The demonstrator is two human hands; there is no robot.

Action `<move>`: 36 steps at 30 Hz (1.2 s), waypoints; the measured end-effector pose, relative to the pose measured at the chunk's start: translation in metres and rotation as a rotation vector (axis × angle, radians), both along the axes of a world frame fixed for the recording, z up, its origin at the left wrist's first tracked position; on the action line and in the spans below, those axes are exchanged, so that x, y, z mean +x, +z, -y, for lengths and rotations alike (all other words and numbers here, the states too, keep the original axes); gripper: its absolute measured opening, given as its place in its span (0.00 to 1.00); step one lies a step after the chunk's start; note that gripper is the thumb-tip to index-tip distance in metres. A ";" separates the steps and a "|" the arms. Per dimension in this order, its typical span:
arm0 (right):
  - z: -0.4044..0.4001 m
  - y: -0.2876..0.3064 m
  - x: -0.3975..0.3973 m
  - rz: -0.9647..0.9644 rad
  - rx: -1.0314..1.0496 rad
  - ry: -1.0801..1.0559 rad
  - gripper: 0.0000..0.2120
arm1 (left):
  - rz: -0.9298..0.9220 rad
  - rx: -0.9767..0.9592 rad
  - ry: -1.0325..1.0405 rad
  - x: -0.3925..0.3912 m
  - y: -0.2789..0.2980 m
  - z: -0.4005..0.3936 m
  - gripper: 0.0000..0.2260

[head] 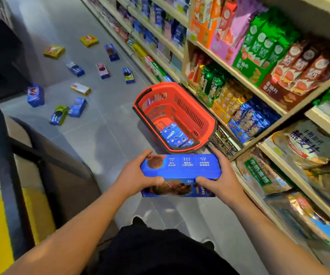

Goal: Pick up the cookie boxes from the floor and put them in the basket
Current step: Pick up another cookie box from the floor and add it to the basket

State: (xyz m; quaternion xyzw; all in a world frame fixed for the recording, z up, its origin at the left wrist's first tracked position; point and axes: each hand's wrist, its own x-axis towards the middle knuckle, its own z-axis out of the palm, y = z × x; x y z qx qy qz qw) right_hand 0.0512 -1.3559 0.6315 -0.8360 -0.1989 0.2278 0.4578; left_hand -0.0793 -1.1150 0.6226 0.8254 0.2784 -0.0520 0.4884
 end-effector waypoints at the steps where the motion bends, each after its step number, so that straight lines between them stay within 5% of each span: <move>1: -0.016 -0.002 -0.005 -0.035 0.009 -0.006 0.42 | -0.014 -0.009 -0.002 -0.001 -0.002 -0.016 0.52; 14: -0.180 -0.031 0.017 -0.104 -0.151 0.036 0.44 | -0.152 -0.102 0.025 0.005 -0.027 -0.172 0.48; 30: -0.426 -0.042 0.190 -0.244 -0.135 0.194 0.45 | -0.182 -0.061 0.195 0.139 -0.021 -0.388 0.48; 36: -0.491 -0.047 0.237 -0.252 -0.124 0.148 0.45 | -0.165 -0.055 0.143 0.198 -0.036 -0.464 0.39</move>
